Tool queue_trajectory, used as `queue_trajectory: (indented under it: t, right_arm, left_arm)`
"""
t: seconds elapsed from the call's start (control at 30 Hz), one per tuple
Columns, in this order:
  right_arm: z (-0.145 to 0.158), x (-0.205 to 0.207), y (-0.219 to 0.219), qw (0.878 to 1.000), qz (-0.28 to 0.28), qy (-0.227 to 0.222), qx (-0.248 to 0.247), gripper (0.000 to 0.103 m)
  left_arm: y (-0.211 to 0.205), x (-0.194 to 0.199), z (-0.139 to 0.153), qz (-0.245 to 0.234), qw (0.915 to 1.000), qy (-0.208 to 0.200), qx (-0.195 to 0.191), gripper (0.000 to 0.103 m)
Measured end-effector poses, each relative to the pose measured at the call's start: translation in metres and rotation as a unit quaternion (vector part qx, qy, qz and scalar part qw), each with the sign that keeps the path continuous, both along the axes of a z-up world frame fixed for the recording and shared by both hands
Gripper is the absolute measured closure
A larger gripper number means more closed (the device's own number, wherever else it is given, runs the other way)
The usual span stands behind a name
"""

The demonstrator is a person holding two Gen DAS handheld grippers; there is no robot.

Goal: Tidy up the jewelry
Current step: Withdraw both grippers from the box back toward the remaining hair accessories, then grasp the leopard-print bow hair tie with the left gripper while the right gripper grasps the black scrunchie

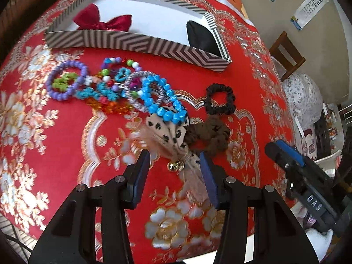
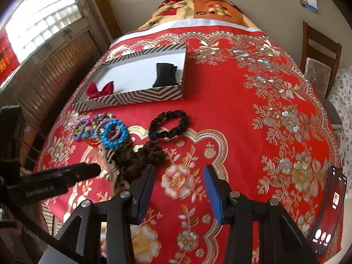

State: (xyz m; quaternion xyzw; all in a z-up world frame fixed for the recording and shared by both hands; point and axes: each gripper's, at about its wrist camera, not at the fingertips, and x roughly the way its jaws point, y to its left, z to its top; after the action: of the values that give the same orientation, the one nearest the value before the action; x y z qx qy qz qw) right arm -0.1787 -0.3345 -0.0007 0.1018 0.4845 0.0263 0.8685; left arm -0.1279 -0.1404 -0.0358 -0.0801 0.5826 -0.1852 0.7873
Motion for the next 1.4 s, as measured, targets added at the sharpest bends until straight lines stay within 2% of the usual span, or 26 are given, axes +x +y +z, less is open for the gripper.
queue_trajectory:
  t: [0.2, 0.5, 0.57, 0.6, 0.63, 0.7, 0.73, 0.77, 0.8, 0.87, 1.13, 1.4]
  right_arm:
    - [-0.015, 0.03, -0.013, 1.0, -0.015, 0.012, 0.01, 0.059]
    - [-0.033, 0.081, -0.01, 1.0, -0.01, 0.017, 0.009, 0.059]
    - [-0.039, 0.091, -0.008, 1.0, -0.007, 0.019, 0.004, 0.059]
    - [-0.043, 0.096, -0.006, 1.0, -0.004, 0.021, 0.002, 0.059]
    - [-0.047, 0.099, -0.005, 1.0, -0.001, 0.024, 0.0, 0.062]
    - [-0.05, 0.103, -0.001, 1.0, 0.004, 0.014, -0.017, 0.074]
    - [-0.052, 0.105, 0.001, 1.0, 0.012, 0.014, -0.023, 0.08]
    - [-0.052, 0.105, 0.003, 0.999, 0.015, 0.01, -0.031, 0.091]
    - [-0.052, 0.106, 0.003, 0.999, 0.018, 0.011, -0.03, 0.095]
    - [-0.052, 0.105, 0.001, 1.0, 0.02, 0.011, -0.017, 0.095]
    - [-0.007, 0.076, -0.011, 0.999, 0.026, -0.038, 0.014, 0.095]
    - [0.034, 0.06, -0.009, 0.996, 0.037, -0.075, 0.021, 0.095]
  left_arm:
    - [-0.011, 0.013, -0.014, 0.009, 0.9999, 0.01, 0.005, 0.057]
    - [-0.022, 0.019, -0.021, -0.009, 0.9999, 0.01, 0.006, 0.058]
    - [-0.023, 0.02, -0.023, -0.019, 0.9997, 0.013, 0.004, 0.078]
    - [-0.022, 0.02, -0.024, -0.023, 0.9996, 0.017, 0.0, 0.078]
    - [-0.02, 0.02, -0.023, -0.026, 0.9995, 0.02, -0.005, 0.082]
    - [-0.015, 0.019, -0.022, -0.032, 0.9991, 0.027, -0.013, 0.086]
    - [-0.013, 0.018, -0.021, -0.036, 0.9988, 0.029, -0.015, 0.087]
    - [-0.011, 0.017, -0.019, -0.04, 0.9986, 0.029, -0.016, 0.088]
    - [-0.007, 0.015, -0.017, -0.043, 0.9985, 0.03, -0.017, 0.088]
    - [0.002, 0.01, -0.01, -0.049, 0.9981, 0.032, -0.021, 0.088]
    - [0.037, 0.001, 0.019, -0.038, 0.999, 0.015, -0.018, 0.089]
    - [0.056, 0.015, 0.057, -0.008, 0.999, -0.043, -0.007, 0.09]
